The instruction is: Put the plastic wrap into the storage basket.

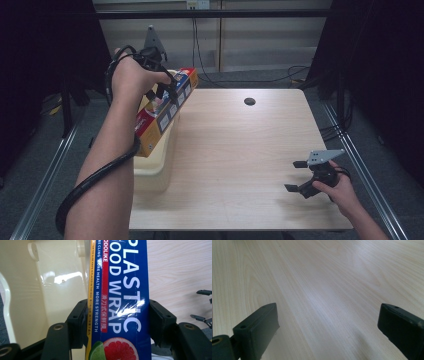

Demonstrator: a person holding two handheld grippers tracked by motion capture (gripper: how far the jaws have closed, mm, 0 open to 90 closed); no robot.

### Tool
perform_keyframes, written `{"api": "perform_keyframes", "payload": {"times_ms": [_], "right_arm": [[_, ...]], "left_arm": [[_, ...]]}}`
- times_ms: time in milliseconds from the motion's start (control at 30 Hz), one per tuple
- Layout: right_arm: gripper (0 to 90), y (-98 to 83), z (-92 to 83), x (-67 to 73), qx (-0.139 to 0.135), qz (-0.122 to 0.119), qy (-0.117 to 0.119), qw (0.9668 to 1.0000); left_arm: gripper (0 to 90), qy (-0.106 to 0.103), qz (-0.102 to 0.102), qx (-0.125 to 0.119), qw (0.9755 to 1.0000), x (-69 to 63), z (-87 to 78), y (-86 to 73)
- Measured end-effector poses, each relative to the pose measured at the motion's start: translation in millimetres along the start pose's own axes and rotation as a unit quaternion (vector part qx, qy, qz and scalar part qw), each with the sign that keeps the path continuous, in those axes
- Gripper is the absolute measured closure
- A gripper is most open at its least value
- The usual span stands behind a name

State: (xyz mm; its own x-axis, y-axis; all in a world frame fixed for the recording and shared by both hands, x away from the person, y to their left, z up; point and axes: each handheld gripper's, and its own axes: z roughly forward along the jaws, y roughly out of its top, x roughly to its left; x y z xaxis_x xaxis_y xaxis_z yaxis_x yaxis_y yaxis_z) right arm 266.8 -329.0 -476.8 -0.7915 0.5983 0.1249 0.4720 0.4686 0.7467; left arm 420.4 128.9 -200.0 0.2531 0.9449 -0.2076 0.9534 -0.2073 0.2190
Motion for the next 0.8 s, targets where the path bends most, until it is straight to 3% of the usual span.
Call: {"api": "perform_keyframes", "payload": {"times_ms": [300, 800], "right_arm": [[3.2, 0.8, 1.2, 0.5, 0.0, -0.003, 0.001, 1.0], [3.2, 1.2, 1.1, 0.6, 0.0, -0.003, 0.001, 1.0]], "left_arm": [[40.9, 0.001, -0.01, -0.004, 0.9999, 12.0, -3.3, -3.9], [40.9, 0.004, -0.02, -0.021, 0.9996, 16.0, -21.1, -8.4]]}}
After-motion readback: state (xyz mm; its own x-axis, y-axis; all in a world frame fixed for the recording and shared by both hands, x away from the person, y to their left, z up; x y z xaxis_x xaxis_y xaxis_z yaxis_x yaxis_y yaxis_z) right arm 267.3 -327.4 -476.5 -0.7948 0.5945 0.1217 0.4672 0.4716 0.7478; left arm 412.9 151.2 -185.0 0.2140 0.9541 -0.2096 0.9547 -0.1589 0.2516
